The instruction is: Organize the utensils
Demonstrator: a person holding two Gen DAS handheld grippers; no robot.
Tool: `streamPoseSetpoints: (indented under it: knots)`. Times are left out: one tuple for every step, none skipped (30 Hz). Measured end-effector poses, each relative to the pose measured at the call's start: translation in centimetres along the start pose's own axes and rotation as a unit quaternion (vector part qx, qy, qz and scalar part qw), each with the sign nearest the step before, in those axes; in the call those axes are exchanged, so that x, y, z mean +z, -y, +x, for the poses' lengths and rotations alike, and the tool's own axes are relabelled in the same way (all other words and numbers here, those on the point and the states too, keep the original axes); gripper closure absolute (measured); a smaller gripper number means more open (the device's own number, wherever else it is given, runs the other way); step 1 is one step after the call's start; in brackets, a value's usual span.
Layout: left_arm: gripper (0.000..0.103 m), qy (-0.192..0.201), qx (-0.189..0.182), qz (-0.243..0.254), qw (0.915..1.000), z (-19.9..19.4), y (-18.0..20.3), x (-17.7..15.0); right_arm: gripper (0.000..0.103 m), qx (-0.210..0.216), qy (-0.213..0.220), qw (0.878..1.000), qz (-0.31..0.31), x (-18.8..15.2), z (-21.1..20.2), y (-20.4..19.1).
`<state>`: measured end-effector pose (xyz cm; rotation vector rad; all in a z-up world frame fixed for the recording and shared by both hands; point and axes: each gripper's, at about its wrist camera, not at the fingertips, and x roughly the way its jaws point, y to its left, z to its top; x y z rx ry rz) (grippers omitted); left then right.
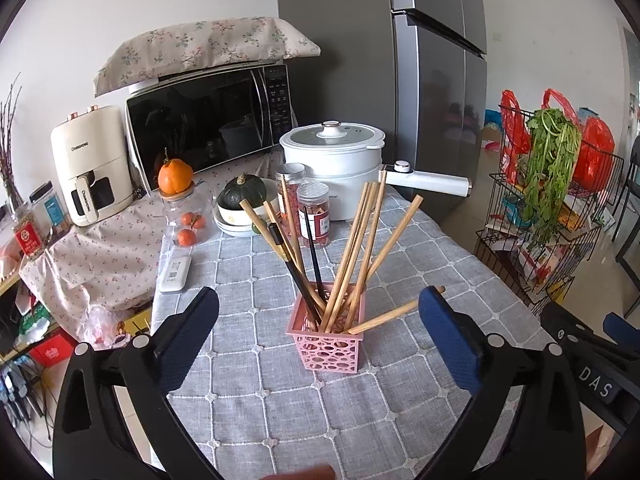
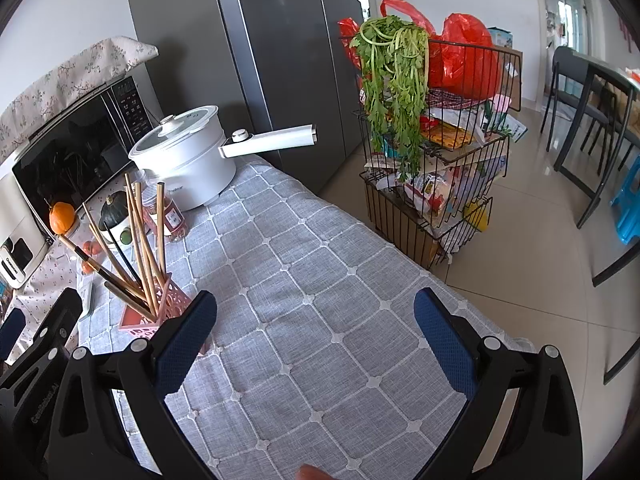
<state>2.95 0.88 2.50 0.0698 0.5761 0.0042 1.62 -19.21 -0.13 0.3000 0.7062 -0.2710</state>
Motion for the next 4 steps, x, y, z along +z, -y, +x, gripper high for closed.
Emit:
streamPoseSetpoints:
  knots:
    - [0.007,0.0,0.001,-0.001,1.0,-0.02,-0.03,0.0,0.007,0.0,0.0,1.0,0.0,0.0,0.04,0.01]
    - [0.007,0.0,0.002,-0.002,1.0,-0.03,-0.04,0.01,0.007,0.0,0.0,1.0,0.0,0.0,0.04,0.02]
    - [0.007,-0.001,0.002,-0.002,1.0,-0.03,-0.02,0.04,0.007,0.0,-0.001,1.0,0.0,-0.04,0.04,0.02]
    - [0.007,-0.001,0.001,-0.002,1.0,-0.04,0.02,0.07,0.007,-0.001,0.0,1.0,-0.001,-0.02,0.06,0.01]
